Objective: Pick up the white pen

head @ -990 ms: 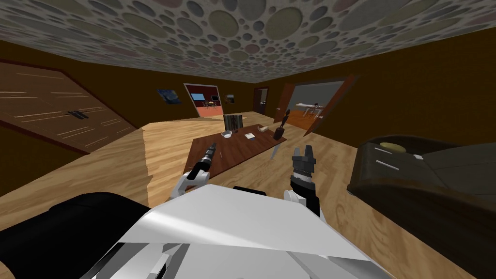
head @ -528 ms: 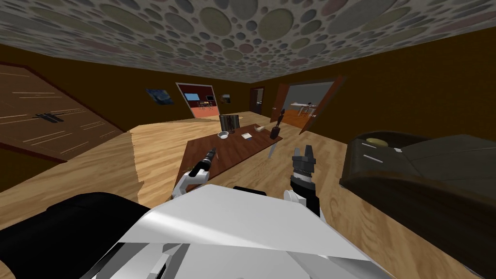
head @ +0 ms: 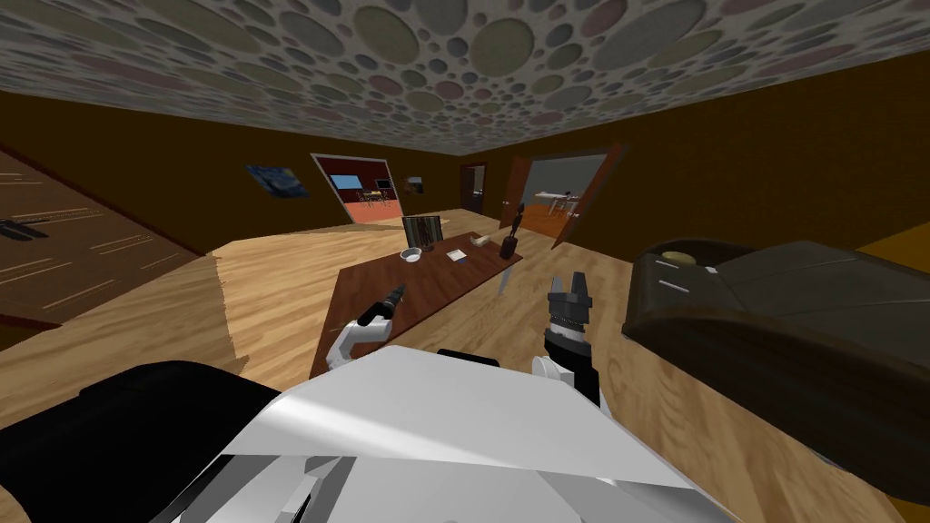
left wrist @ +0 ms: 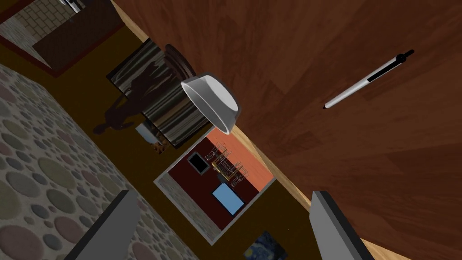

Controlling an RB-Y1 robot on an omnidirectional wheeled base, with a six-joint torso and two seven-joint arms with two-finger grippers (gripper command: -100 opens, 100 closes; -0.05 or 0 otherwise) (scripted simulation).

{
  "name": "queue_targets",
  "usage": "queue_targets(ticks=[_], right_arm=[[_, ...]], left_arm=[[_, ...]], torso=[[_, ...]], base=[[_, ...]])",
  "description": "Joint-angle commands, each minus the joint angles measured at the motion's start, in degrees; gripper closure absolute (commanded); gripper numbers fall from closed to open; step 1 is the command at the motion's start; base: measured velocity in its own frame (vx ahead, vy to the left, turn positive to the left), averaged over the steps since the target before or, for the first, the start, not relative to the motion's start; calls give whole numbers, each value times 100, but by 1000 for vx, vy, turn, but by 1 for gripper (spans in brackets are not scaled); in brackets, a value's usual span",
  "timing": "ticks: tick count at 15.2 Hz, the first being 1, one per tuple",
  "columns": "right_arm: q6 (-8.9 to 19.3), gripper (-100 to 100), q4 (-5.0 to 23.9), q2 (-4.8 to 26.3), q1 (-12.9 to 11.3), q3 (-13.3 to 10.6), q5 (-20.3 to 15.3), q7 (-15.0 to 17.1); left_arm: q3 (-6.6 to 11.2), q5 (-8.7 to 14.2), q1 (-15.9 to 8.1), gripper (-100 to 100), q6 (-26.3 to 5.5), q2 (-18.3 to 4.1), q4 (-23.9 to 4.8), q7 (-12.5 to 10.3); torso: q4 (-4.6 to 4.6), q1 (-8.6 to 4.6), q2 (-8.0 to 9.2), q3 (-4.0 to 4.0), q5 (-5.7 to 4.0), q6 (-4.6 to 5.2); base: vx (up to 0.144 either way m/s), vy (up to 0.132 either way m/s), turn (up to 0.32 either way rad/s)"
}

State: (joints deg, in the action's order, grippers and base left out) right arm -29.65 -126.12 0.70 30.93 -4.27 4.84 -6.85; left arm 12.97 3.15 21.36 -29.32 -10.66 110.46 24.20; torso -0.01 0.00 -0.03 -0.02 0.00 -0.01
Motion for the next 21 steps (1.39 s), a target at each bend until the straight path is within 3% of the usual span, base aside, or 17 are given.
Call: queue_targets(ticks=[1, 2, 3, 5, 6, 8, 9, 11, 12, 14, 15, 16, 21], right_arm=[[0, 0, 0, 0, 0, 0, 0, 0], [0, 0, 0, 0, 0, 0, 0, 0], [0, 0, 0, 0, 0, 0, 0, 0], [0, 0, 0, 0, -1, 0, 0, 0], [0, 0, 0, 0, 0, 0, 0, 0], [0, 0, 0, 0, 0, 0, 0, 0], [0, 0, 0, 0, 0, 0, 0, 0], [0, 0, 0, 0, -1, 0, 0, 0], [0, 0, 0, 0, 0, 0, 0, 0], [0, 0, 0, 0, 0, 0, 0, 0], [0, 0, 0, 0, 0, 0, 0, 0], [0, 0, 0, 0, -1, 0, 0, 0], [0, 0, 0, 1, -1, 0, 0, 0]], left_arm=[[75, 106, -73, -100, -286, -73, -243, 206], [75, 106, -73, -100, -372, -73, -243, 206], [131, 181, -162, -100, -506, -127, -440, 378], [131, 181, -162, -100, -659, -127, -451, 378], [182, 256, -253, -100, -844, -185, -658, 544], [182, 256, -253, -100, -939, -185, -658, 544], [228, 331, -345, -100, -1133, -246, -864, 705], [228, 331, -345, -100, -1211, -246, -864, 705], [269, 405, -437, -100, -1407, -310, -1068, 859], [269, 405, -437, -100, -1473, -310, -1068, 859], [304, 478, -529, -100, -1671, -377, -1268, 1004], [304, 478, -529, -100, -1723, -377, -1268, 1004], [375, 688, -801, -100, -2347, -586, -1839, 1389]], torso=[[0, 0, 0, 0, 0, 0], [0, 1, 0, 0, 0, 2], [0, 2, 1, 0, 0, 2], [0, 5, 0, 0, 1, 3], [0, 5, 2, 1, 1, 0], [0, 5, 3, 1, 2, 1], [1, 5, 4, 2, 1, 0], [1, 7, 3, 2, 2, 2], [1, 7, 4, 2, 1, 0], [1, 9, 3, 2, 2, 2], [1, 8, 4, 2, 2, 0], [1, 9, 4, 2, 2, 3], [2, 20, 7, 4, 4, 1]], base=[[14, 1, -104], [12, 4, -137], [12, 9, -199], [8, 13, -99], [6, 11, -102], [5, 14, -95], [8, 16, -114], [4, 18, -103], [4, 20, -120], [4, 22, -91], [1, 25, -134], [-1, 29, -157], [-6, 46, -160]])
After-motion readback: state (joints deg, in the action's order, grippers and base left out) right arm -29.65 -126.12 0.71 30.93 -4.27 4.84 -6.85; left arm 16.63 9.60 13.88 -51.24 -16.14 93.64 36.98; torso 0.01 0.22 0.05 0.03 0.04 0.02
